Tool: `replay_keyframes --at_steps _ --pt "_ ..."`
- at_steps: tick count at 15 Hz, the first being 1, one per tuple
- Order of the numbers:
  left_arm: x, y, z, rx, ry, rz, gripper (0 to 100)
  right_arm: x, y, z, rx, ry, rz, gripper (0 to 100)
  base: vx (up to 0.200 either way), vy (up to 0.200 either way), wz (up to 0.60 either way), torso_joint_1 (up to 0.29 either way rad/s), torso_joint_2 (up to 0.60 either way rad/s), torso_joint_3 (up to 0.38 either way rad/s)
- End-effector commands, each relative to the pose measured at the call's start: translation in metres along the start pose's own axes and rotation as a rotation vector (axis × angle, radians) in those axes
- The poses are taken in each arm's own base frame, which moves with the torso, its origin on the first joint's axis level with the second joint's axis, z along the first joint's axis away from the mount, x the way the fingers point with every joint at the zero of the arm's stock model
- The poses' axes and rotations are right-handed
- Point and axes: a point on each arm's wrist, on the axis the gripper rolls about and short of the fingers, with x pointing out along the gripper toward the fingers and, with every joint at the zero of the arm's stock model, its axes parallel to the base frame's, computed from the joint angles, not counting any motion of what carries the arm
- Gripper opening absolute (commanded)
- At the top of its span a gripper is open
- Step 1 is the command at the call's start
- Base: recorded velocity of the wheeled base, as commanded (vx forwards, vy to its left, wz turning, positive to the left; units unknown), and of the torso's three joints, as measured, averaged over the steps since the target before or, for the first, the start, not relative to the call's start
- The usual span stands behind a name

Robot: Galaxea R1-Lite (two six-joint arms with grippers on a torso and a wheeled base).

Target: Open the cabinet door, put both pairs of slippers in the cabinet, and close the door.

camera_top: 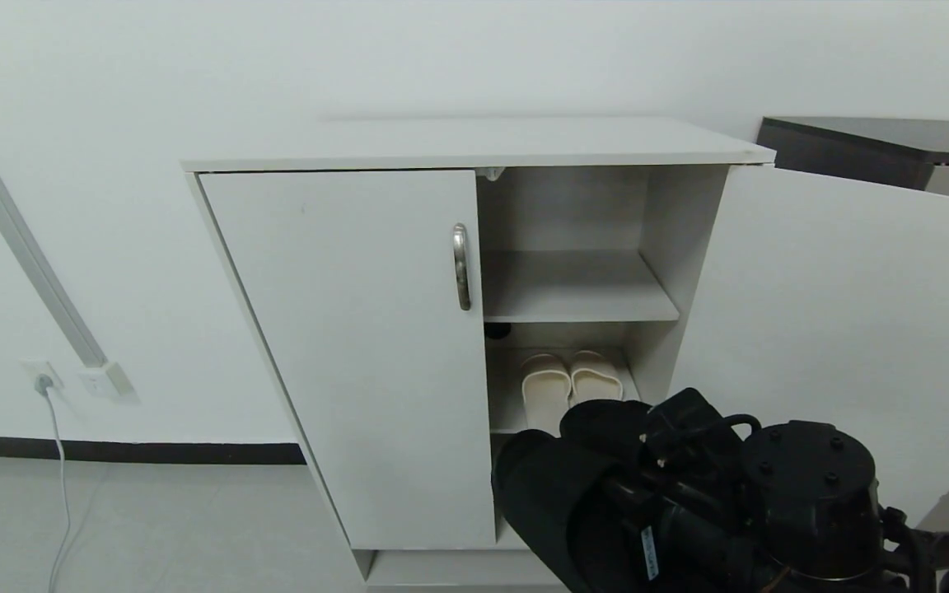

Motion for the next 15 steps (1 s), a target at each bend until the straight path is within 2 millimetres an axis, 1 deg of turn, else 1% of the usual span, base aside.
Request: replay_keyframes --at_steps 1,4,5,6,7,8,9,10,12,15 --pt "0.000 0.000 0.000 0.000 0.001 0.000 0 0.002 0.000 -0.002 -0.002 0.009 -0.003 0 0.000 0.000 0.00 0.000 0.00 0.000" --pt "0.000 0.000 0.000 0.000 0.000 0.000 0 0.007 0.001 -0.005 -0.001 0.007 -0.008 0 0.000 0.000 0.00 -0.009 0.03 0.054" --pt "0.000 0.000 0.000 0.000 0.001 0.000 0 0.015 0.001 -0.005 0.005 -0.008 -0.015 0 0.000 0.000 0.00 -0.012 0.14 0.119" --pt "0.000 0.000 0.000 0.001 0.001 -0.001 0 0.025 0.004 -0.001 0.021 -0.066 -0.059 0 0.000 0.000 0.00 -0.002 0.09 0.071" --pt "0.000 0.000 0.000 0.003 0.001 -0.001 0 0.041 0.008 0.012 0.045 -0.129 -0.164 0 0.000 0.000 0.00 0.000 0.00 0.000" --pt "0.000 0.000 0.000 0.003 0.001 -0.001 0 0.045 0.009 0.016 0.050 -0.139 -0.200 0 0.000 0.000 0.00 0.000 0.00 0.000" --pt "0.000 0.000 0.000 0.003 0.001 -0.001 0 0.058 0.013 0.031 0.063 -0.135 -0.300 0 0.000 0.000 0.00 0.000 0.00 0.000" --pt "0.000 0.000 0.000 0.003 0.001 -0.001 0 0.059 0.015 0.045 0.083 -0.120 -0.321 0 0.000 0.000 0.00 0.000 0.00 0.000" --pt "0.000 0.000 0.000 0.003 0.000 -0.001 0 0.061 0.019 0.075 0.146 -0.132 -0.437 0 0.000 0.000 0.00 0.000 0.00 0.000" --pt "0.000 0.000 0.000 0.003 0.001 -0.001 0 0.059 0.020 0.100 0.157 -0.134 -0.485 0 0.000 0.000 0.00 0.000 0.00 0.000"
